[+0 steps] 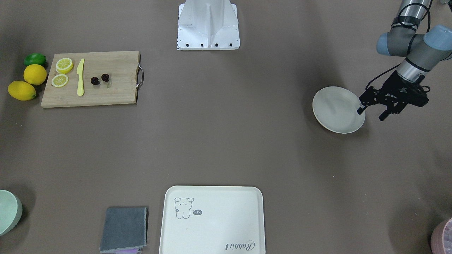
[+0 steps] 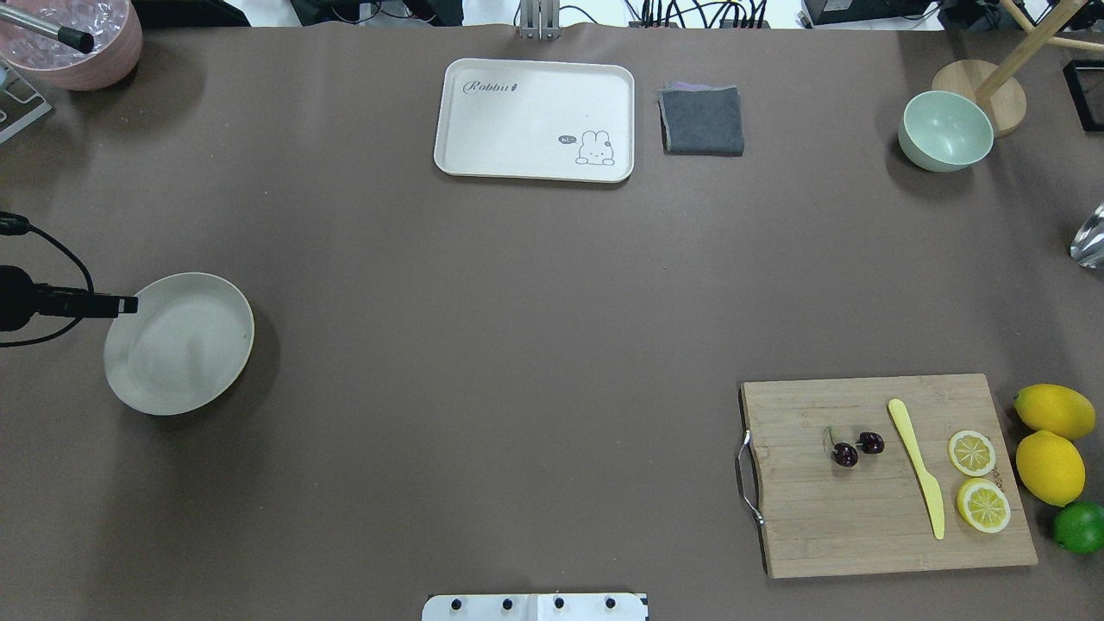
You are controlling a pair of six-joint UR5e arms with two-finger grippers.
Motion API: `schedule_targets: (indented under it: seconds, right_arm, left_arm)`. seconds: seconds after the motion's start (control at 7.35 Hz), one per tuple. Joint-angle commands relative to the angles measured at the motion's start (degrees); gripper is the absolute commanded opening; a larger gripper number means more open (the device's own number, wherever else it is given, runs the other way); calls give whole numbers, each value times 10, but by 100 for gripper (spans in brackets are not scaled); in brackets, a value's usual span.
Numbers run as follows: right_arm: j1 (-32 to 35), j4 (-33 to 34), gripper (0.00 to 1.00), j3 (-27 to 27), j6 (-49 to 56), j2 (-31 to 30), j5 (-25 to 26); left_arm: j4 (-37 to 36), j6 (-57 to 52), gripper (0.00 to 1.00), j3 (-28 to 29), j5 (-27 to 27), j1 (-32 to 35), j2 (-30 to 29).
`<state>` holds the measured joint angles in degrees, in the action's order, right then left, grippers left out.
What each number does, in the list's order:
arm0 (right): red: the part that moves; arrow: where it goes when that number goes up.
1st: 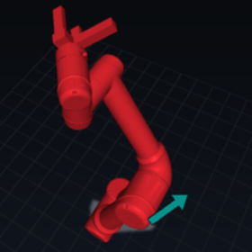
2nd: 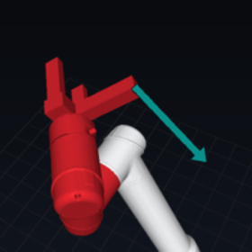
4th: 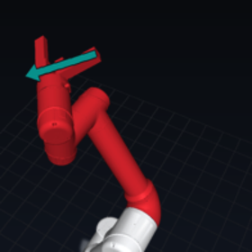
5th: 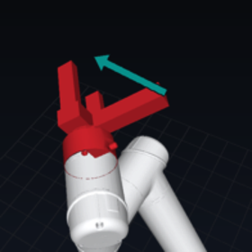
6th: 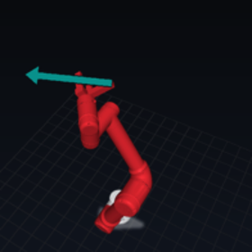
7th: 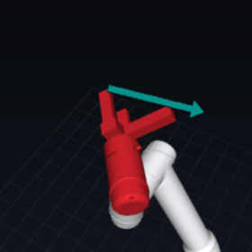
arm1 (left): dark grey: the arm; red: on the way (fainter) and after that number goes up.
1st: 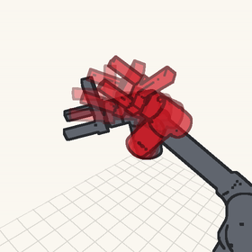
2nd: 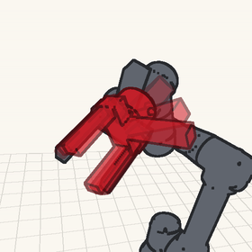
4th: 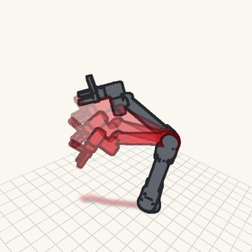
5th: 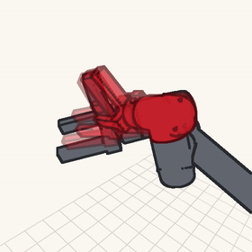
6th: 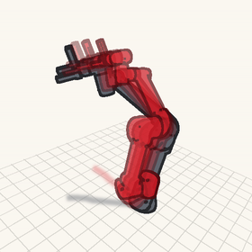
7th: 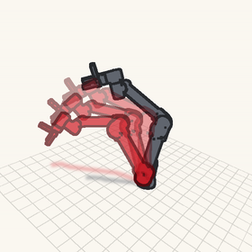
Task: Place red cherry on plate
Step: 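Reach the left gripper to the rim of the white round plate and grip it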
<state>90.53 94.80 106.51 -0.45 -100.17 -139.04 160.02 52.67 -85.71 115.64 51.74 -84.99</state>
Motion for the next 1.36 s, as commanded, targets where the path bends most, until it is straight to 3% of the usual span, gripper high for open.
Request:
schedule_targets:
  seconds: [0.0, 0.14, 0.41, 0.68, 0.95, 1.22]
  right_arm:
    - [0, 0, 100, -1, 0, 2, 0]
    - [0, 0, 100, -2, 0, 2, 0]
    - [0, 0, 100, -2, 0, 1, 1]
    - [0, 0, 100, -2, 0, 2, 1]
    - [0, 0, 100, -1, 0, 2, 1]
    - [0, -1, 100, 0, 0, 2, 0]
  left_arm:
    - [2, 3, 83, 10, -2, -8, 1]
    - [0, 3, 66, 12, -2, -8, 1]
    - [-2, 3, 45, 22, 15, -8, 2]
    - [-8, 5, 0, 24, 31, -8, -1]
    - [-6, 4, 0, 18, 109, -7, -6]
    - [-8, 4, 0, 15, 138, 15, -8]
